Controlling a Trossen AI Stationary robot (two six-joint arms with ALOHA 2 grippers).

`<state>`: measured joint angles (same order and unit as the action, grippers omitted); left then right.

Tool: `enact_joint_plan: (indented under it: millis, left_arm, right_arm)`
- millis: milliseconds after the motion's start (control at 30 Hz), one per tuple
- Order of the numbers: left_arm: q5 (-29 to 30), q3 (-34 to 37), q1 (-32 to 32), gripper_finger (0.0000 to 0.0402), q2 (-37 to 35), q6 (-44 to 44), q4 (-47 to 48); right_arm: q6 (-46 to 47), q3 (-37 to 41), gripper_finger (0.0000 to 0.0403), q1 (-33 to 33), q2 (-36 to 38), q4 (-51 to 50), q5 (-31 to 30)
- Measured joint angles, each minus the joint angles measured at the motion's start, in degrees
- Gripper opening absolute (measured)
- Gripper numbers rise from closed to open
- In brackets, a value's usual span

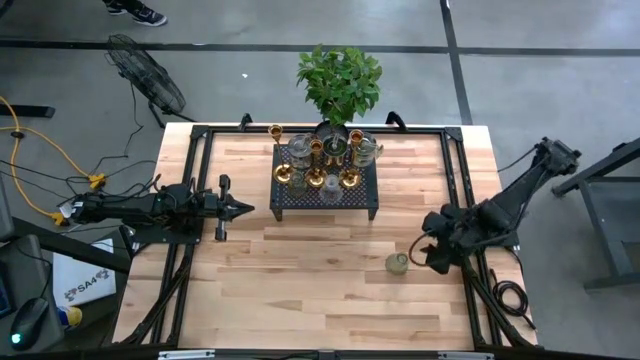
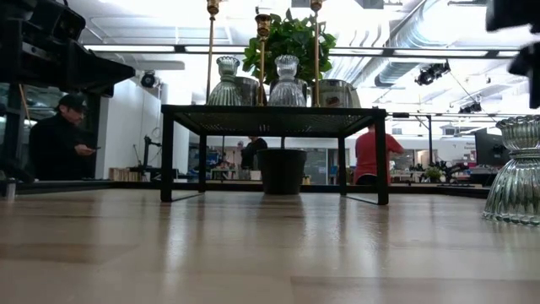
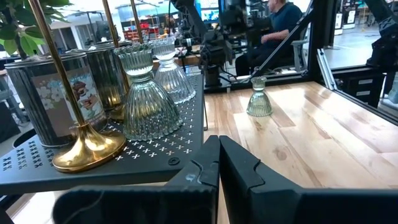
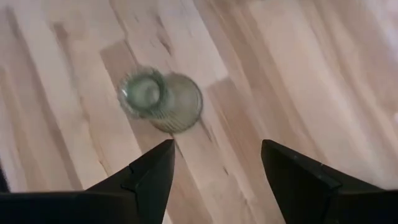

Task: Pick & Place candle stick holders
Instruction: Put the green candle holder on the shelf aligned with the other green and transparent candle holders

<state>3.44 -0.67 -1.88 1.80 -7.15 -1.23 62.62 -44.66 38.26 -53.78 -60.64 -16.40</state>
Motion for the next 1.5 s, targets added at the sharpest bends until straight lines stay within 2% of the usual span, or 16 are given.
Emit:
enact_joint_plan:
  millis: [167,233,367,433,533,700,833,1133,1500]
  left_arm:
    - [0.0,0.0,-0.01,0.0,0.0,-0.01,0.0]
    - [0.0,0.0,0.01,0.0,0.0,-0.01,0.0]
    - [0.0,0.0,0.0,0.0,0.0,-0.01,0.0]
    - [0.0,0.0,-0.01,0.0,0.0,-0.01,0.0]
    - [0.0,0.0,0.0,0.0,0.0,-0.01,0.0]
    - [0.01,0.0,0.0,0.0,0.0,-0.01,0.0]
    - [0.02,0.0,-0.01,0.0,0.0,-0.01,0.0]
    - [0.02,0.0,0.0,0.0,0.0,-0.02,0.0]
    - [0.02,0.0,0.0,0.0,0.0,-0.02,0.0]
  right_arm:
    - [9.17,3.52,0.0233,4.85,-3.16,0.49,0.04]
    - [10.02,4.67,0.0233,6.52,-4.26,2.5,-0.06]
    - [2.16,7.61,0.0233,10.64,-6.2,14.01,2.31]
    - [-0.03,9.11,0.0233,11.83,-7.45,18.61,1.31]
    - [2.45,11.32,0.0233,11.98,-9.29,21.42,-1.72]
    - [1.82,14.15,0.0233,12.64,-10.41,27.07,1.45]
    - [1.45,15.34,0.0233,13.32,-10.44,28.45,0.82]
    - [-1.33,15.73,0.0233,13.87,-10.95,29.3,-13.56]
    - [-5.32,15.73,0.0233,13.86,-18.37,40.82,-20.0]
